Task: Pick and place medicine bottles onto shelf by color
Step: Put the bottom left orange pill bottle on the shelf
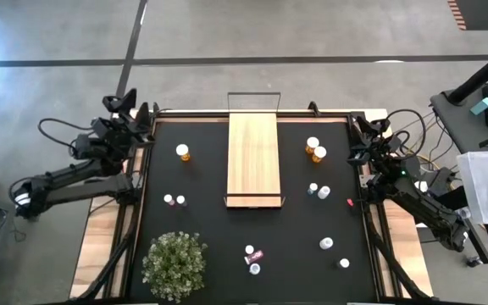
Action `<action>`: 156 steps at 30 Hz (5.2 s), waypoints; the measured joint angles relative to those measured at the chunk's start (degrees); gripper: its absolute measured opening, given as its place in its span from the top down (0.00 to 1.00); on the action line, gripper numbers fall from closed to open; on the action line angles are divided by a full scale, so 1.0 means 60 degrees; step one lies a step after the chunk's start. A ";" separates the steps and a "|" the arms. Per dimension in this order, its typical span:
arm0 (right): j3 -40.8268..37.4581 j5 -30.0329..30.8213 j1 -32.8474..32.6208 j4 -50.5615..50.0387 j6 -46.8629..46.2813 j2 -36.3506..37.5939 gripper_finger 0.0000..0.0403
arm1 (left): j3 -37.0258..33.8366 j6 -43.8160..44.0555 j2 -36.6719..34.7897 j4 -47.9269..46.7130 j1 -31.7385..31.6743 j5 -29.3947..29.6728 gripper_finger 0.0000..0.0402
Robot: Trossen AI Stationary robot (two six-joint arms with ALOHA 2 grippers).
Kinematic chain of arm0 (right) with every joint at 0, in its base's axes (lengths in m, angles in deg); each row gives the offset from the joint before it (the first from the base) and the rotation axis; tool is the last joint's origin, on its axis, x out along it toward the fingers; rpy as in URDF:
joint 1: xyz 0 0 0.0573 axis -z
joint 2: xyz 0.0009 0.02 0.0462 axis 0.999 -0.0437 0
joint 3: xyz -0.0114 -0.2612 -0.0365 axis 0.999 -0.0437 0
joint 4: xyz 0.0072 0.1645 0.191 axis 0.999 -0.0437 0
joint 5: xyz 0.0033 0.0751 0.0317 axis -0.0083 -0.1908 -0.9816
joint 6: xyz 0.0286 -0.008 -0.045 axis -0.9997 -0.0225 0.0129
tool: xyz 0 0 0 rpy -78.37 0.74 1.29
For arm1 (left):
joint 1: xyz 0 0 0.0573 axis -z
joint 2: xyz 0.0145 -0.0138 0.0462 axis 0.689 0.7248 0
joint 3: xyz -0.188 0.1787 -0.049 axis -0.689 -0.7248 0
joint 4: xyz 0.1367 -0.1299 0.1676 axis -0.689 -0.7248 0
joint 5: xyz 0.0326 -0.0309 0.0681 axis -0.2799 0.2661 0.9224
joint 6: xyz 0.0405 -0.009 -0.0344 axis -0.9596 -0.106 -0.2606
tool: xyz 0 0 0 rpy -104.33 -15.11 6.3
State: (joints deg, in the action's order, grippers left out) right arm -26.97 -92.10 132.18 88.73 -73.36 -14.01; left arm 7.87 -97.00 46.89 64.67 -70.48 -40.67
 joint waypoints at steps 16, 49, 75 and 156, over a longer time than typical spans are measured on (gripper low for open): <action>0.0000 0.0001 -0.0004 -0.0002 0.0000 -0.0001 0.56 | 0.3914 0.2503 0.2912 -0.8947 -0.0001 0.2179 0.41; -0.0001 -0.0002 -0.0004 -0.0004 0.0000 -0.0001 0.56 | 0.7683 0.5897 0.7075 -1.9274 -0.0140 0.0939 0.41; 0.0000 0.0001 -0.0007 -0.0004 0.0000 -0.0001 0.56 | 0.4480 0.7579 0.6709 -1.8690 -0.0332 0.1799 0.28; 0.0000 -0.0001 -0.0007 -0.0007 0.0000 0.0003 0.56 | 1.1165 0.1798 1.2104 -1.6595 -0.0181 0.0193 0.50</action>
State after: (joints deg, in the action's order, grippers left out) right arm -26.97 -92.10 132.14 88.69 -73.36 -13.99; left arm 74.86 -86.21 119.52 -34.90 -71.57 -39.51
